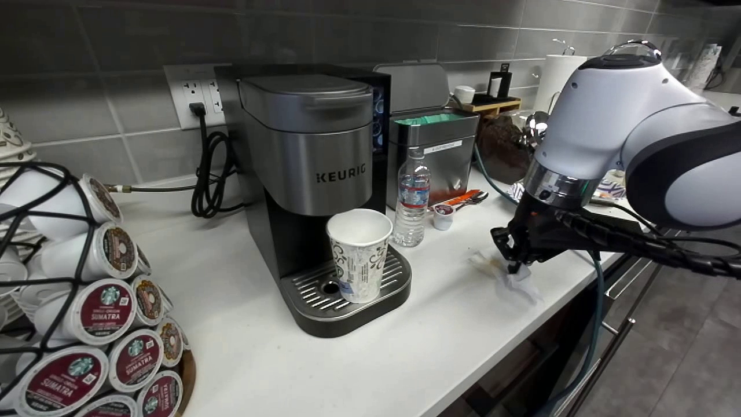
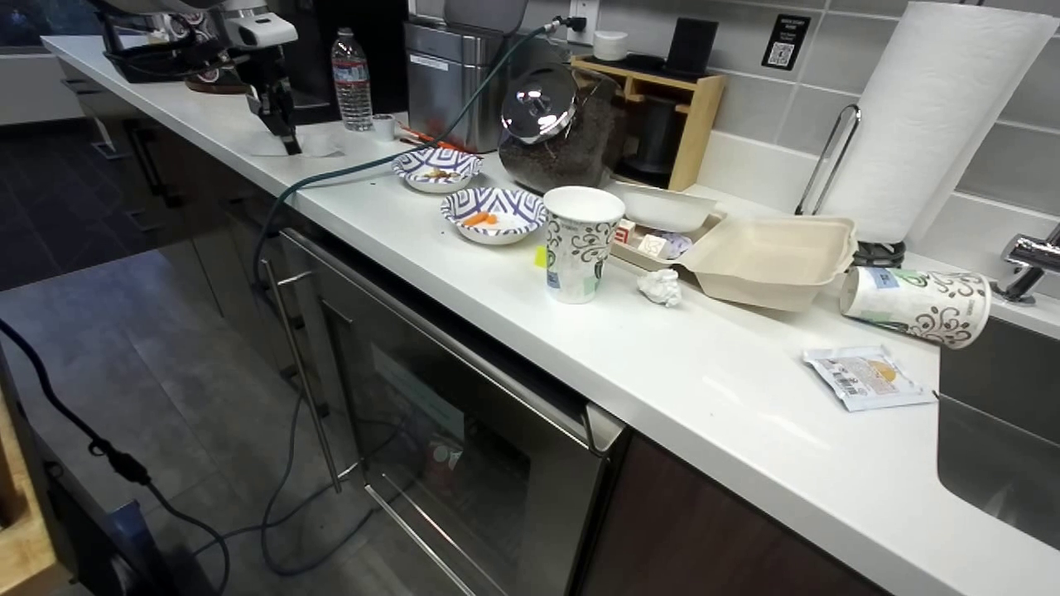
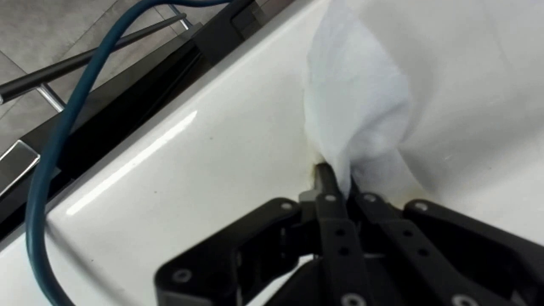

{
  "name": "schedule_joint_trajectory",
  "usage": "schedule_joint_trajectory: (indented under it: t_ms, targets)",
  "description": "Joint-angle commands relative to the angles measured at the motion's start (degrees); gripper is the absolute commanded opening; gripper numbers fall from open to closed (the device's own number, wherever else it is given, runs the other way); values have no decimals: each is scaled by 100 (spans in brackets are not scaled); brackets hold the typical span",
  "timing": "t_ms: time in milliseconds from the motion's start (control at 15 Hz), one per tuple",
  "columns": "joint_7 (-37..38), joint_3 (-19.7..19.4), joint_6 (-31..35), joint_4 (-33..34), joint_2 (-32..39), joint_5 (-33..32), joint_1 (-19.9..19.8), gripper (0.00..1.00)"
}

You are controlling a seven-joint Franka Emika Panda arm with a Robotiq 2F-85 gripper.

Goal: Use the paper towel to wipe the counter

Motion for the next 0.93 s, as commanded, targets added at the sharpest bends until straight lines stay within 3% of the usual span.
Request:
schedule_joint_trajectory:
  t_ms: [0,67,133,400,533,733,867]
  targets:
    - [490,-61,-297,309,208,-262,-70,1]
    - [471,-39,-289,391,251,-182,-134,9]
    - [493,-41,-306,448,267,-169,-158,29]
    - [445,-4,-305,498,118,-51,-273,58]
    - [197,77,-631,507,-92,102,-378,72]
    - [-1241,466,-1505,350,-632,776,-742,95]
    - [-2123,557,-1691,154,-1105,983,-879,100]
